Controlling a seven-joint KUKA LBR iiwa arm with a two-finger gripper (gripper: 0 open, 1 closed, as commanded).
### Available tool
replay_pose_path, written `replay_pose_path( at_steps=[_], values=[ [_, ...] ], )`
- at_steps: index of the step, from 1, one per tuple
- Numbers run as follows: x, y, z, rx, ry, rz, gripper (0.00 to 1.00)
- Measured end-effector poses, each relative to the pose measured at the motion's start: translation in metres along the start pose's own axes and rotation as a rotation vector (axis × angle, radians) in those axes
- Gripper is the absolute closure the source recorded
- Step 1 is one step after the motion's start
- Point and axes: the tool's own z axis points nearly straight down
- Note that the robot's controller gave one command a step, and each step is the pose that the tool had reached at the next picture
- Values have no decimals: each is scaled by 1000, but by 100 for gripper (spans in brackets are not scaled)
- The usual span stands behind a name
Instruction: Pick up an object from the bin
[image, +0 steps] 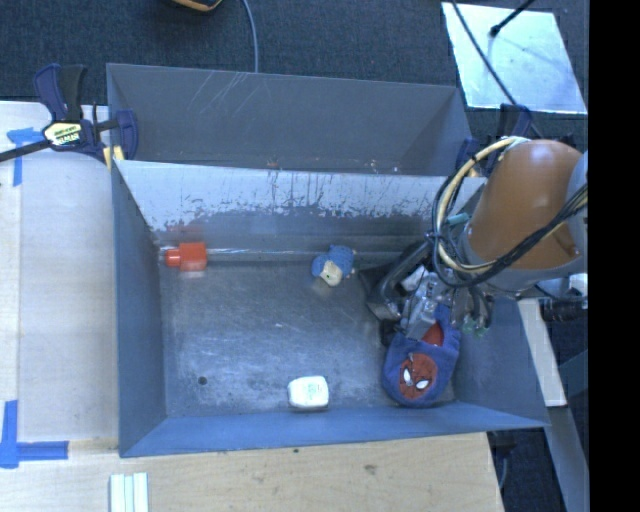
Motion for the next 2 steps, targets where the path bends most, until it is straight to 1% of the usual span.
replay_pose_path(
  at_steps=[1,2],
  values=[
    [6,2,-6,-1,0,-9,100],
    [13,-19,-29,-1,-5,-15,100]
  ],
)
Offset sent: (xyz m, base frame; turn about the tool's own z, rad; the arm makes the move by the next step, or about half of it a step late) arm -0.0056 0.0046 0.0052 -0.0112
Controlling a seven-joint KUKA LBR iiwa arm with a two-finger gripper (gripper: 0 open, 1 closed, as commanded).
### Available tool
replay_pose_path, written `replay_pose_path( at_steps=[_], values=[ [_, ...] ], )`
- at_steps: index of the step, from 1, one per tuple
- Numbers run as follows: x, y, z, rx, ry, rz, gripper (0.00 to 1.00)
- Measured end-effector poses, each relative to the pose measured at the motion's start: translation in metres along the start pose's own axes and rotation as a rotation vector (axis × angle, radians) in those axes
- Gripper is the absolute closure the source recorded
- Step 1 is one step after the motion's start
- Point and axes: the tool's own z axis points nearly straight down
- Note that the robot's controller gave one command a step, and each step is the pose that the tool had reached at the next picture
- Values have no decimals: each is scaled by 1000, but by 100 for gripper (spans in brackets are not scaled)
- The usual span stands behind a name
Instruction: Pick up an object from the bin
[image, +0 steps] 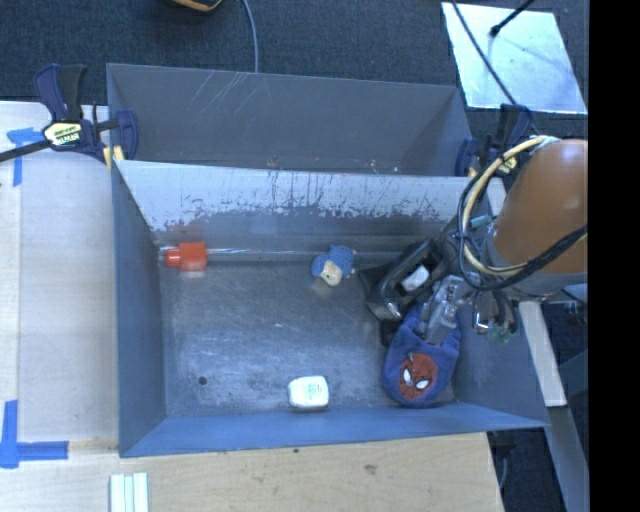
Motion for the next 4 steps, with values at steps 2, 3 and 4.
replay_pose_path(
  at_steps=[2,3,4],
  values=[
    [9,-11,79,-1,-1,-41,100],
    [16,15,54,-2,0,-64,100],
    [2,11,43,-1,1,-72,100]
  ],
)
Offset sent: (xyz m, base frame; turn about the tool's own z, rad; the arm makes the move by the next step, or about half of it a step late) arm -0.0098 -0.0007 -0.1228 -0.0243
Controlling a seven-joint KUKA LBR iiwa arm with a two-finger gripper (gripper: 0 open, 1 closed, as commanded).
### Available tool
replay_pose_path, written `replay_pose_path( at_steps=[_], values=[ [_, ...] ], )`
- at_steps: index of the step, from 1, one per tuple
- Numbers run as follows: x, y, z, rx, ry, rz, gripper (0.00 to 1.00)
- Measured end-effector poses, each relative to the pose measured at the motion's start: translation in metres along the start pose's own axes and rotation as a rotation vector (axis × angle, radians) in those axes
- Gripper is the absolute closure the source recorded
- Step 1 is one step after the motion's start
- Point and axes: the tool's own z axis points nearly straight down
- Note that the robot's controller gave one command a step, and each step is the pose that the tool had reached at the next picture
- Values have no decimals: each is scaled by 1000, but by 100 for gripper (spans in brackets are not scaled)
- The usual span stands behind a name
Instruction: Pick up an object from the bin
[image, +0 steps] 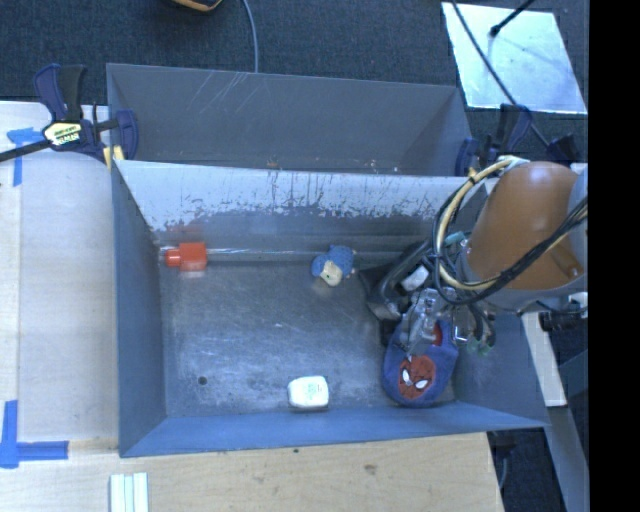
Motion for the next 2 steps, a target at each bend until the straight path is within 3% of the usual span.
replay_pose_path(
  at_steps=[1,2],
  values=[
    [-18,-60,-2,3,-1,138,100],
    [-17,-57,-2,1,0,133,0]
  ],
)
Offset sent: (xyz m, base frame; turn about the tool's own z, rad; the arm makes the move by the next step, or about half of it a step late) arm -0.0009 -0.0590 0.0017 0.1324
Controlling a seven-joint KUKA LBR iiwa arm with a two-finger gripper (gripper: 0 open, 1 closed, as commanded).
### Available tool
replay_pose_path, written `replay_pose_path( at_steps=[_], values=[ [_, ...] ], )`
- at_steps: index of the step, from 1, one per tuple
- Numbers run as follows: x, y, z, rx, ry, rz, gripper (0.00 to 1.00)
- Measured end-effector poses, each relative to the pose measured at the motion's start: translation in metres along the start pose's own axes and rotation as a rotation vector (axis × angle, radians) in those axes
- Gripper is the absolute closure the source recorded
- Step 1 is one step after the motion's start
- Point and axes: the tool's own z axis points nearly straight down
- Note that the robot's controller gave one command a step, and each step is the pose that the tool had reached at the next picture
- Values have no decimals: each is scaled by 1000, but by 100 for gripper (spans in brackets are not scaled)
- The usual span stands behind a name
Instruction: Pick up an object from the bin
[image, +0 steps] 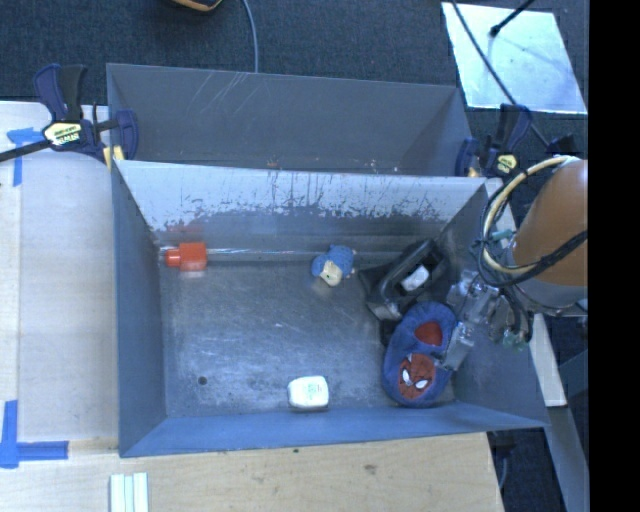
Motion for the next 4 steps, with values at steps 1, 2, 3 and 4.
replay_pose_path(
  at_steps=[1,2,3,4],
  values=[
    [13,43,76,3,0,-25,0],
    [6,42,68,-1,-23,-22,100],
    [-61,49,-38,-2,-9,-23,100],
    [-38,81,-218,-4,-7,-74,100]
  ],
)
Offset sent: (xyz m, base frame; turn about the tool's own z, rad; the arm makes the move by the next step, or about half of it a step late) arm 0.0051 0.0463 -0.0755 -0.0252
